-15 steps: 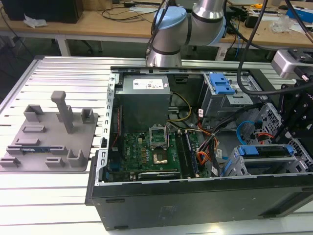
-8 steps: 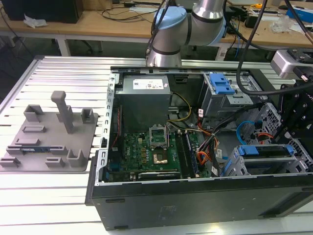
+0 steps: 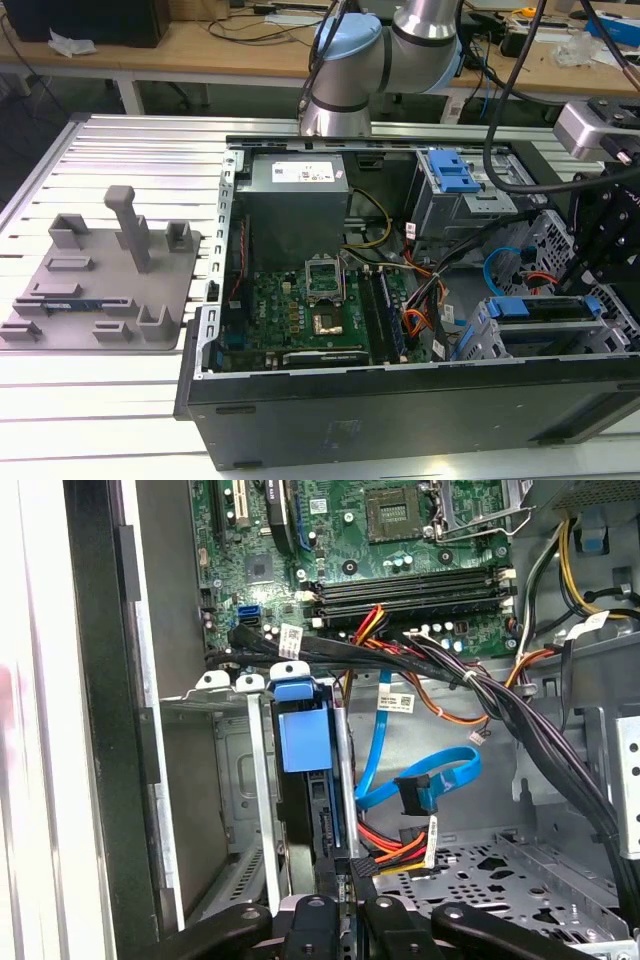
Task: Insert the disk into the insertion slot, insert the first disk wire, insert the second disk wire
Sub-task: 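Insert the first disk wire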
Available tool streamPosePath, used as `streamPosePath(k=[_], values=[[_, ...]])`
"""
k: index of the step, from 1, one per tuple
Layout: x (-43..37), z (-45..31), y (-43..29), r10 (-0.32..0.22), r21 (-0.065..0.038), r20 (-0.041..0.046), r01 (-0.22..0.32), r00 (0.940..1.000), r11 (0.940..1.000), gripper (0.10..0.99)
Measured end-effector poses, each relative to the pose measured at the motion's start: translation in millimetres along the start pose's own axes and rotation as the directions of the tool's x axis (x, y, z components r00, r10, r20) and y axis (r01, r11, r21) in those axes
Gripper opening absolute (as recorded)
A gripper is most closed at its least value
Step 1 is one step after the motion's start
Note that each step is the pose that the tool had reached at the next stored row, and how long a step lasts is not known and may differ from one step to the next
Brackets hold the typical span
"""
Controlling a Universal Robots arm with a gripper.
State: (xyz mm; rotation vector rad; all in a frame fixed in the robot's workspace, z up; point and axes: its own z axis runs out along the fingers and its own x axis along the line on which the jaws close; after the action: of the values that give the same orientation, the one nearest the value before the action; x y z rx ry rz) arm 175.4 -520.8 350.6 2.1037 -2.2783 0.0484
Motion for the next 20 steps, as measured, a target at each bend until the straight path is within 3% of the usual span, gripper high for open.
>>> streamPosePath(k=[20], values=[[0.0,1.0,0.0,-0.032,0.002,-0.0061,0.032,0.9995,0.9995,0.165]])
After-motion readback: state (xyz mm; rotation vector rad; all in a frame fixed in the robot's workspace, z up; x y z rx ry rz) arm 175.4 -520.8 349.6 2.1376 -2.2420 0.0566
